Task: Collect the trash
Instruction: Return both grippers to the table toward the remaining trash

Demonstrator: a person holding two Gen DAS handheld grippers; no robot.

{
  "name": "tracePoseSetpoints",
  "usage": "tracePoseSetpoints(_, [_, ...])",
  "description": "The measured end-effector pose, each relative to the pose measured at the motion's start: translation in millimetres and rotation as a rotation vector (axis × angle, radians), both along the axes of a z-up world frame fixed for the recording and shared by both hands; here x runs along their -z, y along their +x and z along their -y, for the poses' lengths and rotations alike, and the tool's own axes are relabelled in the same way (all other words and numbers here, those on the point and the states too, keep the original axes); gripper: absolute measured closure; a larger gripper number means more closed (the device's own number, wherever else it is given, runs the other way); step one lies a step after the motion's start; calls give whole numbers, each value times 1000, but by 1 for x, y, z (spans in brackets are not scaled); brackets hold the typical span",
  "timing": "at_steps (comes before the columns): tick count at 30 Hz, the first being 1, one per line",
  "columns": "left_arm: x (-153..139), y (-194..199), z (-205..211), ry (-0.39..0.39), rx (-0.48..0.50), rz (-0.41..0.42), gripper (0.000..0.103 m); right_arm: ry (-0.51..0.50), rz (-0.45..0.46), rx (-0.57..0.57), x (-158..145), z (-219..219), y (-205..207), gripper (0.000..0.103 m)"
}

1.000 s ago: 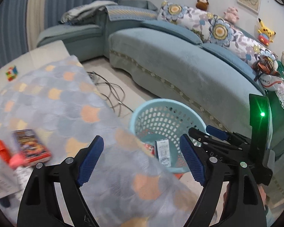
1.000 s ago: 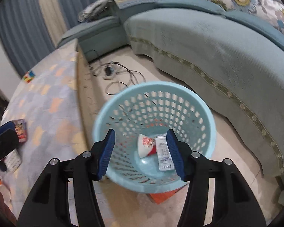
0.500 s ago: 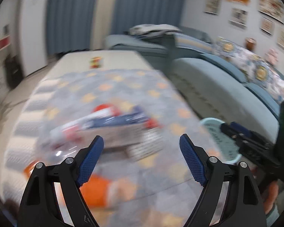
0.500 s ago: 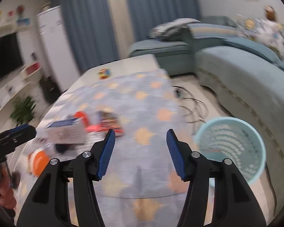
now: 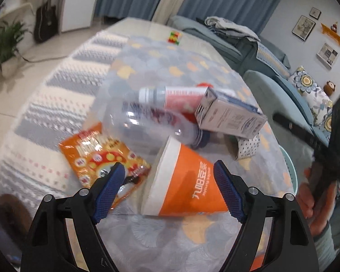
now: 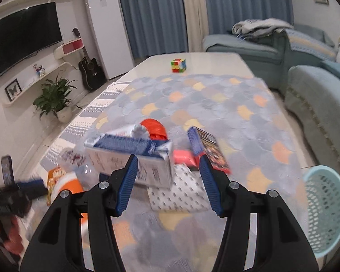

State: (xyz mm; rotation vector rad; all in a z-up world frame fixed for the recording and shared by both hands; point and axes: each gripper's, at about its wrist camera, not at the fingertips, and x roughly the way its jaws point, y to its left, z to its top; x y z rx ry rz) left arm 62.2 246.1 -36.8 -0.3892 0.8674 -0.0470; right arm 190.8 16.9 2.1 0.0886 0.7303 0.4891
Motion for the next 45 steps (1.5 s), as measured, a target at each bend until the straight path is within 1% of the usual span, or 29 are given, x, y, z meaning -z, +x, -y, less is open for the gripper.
tracePoseSetpoints(1, [5,3,0,-6,7,-10,27,8,-3,-7,0,-3,6,40])
tracePoseSetpoints(3, [15,8,4,-22,22,-30,30,1,3,-5,-2,-10,19,35])
tracePoseSetpoints(5, [21,11,5,-54,43,-42,33,-8,-16,-21,-2,-18,33,35])
tracePoseSetpoints(8, [28,12,7,-95,67,-42,43,-35,-66,-85,3,-34,49,35])
tracePoseSetpoints(9, [27,11,9,-101,75,-40,51,-54,-85,-108,7,-38,51,36])
tracePoseSetpoints(10, [26,9,10,-103,85,-42,60,-79,-96,-134,9,-42,49,46])
tracePoseSetpoints(12, [25,5,9,-117,97,-38,68,-102,-92,-166,12,-45,38,55])
tracePoseSetpoints(13, [24,3,9,-135,104,-34,74,-101,-86,-182,12,-43,28,61])
tracePoseSetpoints(15, [21,-3,10,-171,118,-24,79,-104,-96,-212,15,-40,13,71])
tracePoseSetpoints(16, [19,-6,11,-175,120,-22,80,-112,-101,-218,17,-40,6,74])
tracePoseSetpoints(18, [15,-13,15,-175,132,-20,83,-121,-121,-234,23,-38,-13,77])
tracePoseSetpoints(21, [11,-23,24,-159,161,-24,84,-110,-147,-246,30,-36,-35,77])
tracePoseSetpoints(24, [10,-28,31,-141,191,-28,84,-73,-139,-252,31,-29,-58,77])
tracePoseSetpoints(27, [13,-27,40,-128,211,-38,84,-84,-97,-222,29,-24,-78,77])
tracePoseSetpoints(29, [13,-27,44,-90,217,-43,82,-107,-77,-195,27,-21,-80,77])
tracePoseSetpoints(30, [12,-28,45,-56,211,-42,80,-116,-71,-181,26,-19,-80,77])
tracePoseSetpoints(31, [10,-30,46,-18,201,-40,68,-122,-67,-166,26,-16,-79,77])
tracePoseSetpoints(32, [9,-32,43,10,187,-38,59,-122,-68,-159,25,-14,-76,77])
tracePoseSetpoints(33, [8,-35,38,13,167,-29,47,-115,-71,-158,25,-13,-73,77])
tracePoseSetpoints(35, [4,-41,17,-12,97,7,47,-110,-83,-156,28,-14,-65,74])
tracePoseSetpoints(37, [2,-42,-4,-47,15,18,40,-104,-90,-155,30,-19,-56,70])
tracePoseSetpoints(38, [3,-41,-17,-54,-50,11,38,-98,-88,-161,30,-22,-54,68])
tracePoseSetpoints(39, [5,-38,-27,-52,-103,-4,35,-95,-78,-171,29,-27,-50,58])
tracePoseSetpoints(40, [8,-35,-34,-50,-139,-20,31,-108,-61,-176,27,-34,-45,42])
tracePoseSetpoints(41, [13,-27,-41,-50,-182,-53,30,-122,-48,-186,26,-40,-40,37])
tracePoseSetpoints(42, [18,-20,-45,-48,-209,-82,29,-131,-38,-197,26,-46,-38,35])
tracePoseSetpoints(43, [26,-10,-49,-35,-253,-136,29,-143,-29,-222,24,-52,-33,35])
tracePoseSetpoints(44, [31,-4,-50,-30,-280,-170,29,-150,-28,-253,24,-59,-28,33])
tracePoseSetpoints(45, [36,1,-51,-32,-297,-189,28,-159,-30,-278,25,-65,-24,26])
